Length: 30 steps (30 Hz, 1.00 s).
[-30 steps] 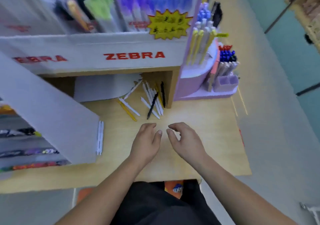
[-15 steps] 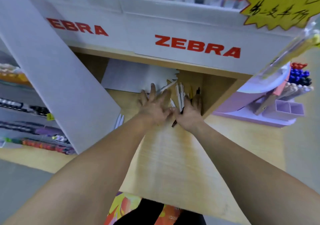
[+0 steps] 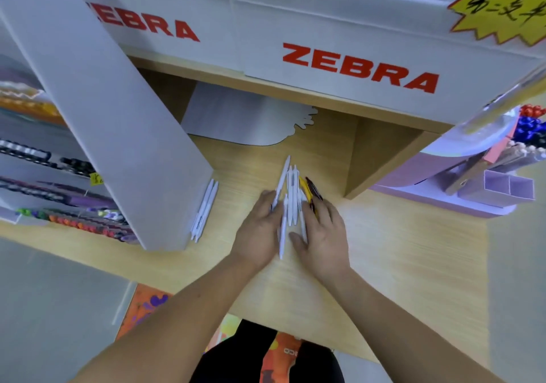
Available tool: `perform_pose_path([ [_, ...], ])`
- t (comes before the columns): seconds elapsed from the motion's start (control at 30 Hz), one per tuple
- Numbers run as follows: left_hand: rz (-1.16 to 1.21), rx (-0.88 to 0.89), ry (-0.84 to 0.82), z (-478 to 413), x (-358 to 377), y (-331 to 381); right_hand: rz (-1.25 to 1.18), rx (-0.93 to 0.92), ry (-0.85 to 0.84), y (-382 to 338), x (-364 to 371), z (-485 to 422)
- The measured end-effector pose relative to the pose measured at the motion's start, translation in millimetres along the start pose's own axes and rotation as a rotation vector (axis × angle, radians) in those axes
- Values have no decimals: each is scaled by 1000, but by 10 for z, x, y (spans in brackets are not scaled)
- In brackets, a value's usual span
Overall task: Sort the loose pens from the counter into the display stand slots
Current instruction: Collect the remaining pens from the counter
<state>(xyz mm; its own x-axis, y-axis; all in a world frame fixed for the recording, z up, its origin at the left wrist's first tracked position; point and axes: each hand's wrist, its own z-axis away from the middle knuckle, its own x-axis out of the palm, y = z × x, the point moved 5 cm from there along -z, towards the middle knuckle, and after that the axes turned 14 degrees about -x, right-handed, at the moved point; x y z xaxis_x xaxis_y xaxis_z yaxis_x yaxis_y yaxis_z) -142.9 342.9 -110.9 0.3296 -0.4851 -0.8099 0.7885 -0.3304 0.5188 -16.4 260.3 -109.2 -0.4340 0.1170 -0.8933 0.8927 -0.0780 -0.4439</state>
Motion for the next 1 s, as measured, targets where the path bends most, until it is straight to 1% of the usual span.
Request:
perform_pose_path([
  [0.03, 22, 2, 5, 20, -22, -3, 3, 1, 8, -15, 12, 54],
  [0.07, 94, -19, 25, 40, -65, -9, 2, 11, 14, -23, 12, 87],
  [0.1, 162, -76, 46, 61, -95, -50, -12, 50, 12, -18, -8, 95],
  [0.13, 200, -159, 73, 87, -116, -121, -34, 120, 5, 3, -28, 86],
  [0.2, 182, -347, 135, 124, -127, -263, -63, 284, 1, 63, -61, 51],
  [0.27, 170, -476, 155, 167, -139, -308, -80, 357, -31, 106, -75, 39],
  [0.37, 140, -492, 150, 257, -131, -326, -93, 399, -88, 120, -127, 147],
  [0.5, 11, -451, 165, 181, -208, -433, -30, 428, -120, 173, -185, 271],
  [0.57, -7, -434, 152, -82, -288, -421, -113, 437, -115, 180, -190, 141],
  [0.67, 56, -412, 82, -542, -384, -251, -311, 481, 32, 159, -220, -187],
  [0.73, 77, -413, 46, -722, -377, -127, -349, 520, 91, 150, -206, -384],
  [0.8, 68, -426, 43, -686, -301, -31, -326, 524, 73, 132, -156, -509],
  [0.87, 114, -462, 78, -469, -169, 21, -368, 493, 61, 97, -125, -539],
  [0.93, 236, -511, 138, -232, -56, 56, -454, 501, 64, 87, -129, -493],
  [1.0, 382, -581, 134, -148, 52, 120, -592, 536, 61, 85, -141, -441],
])
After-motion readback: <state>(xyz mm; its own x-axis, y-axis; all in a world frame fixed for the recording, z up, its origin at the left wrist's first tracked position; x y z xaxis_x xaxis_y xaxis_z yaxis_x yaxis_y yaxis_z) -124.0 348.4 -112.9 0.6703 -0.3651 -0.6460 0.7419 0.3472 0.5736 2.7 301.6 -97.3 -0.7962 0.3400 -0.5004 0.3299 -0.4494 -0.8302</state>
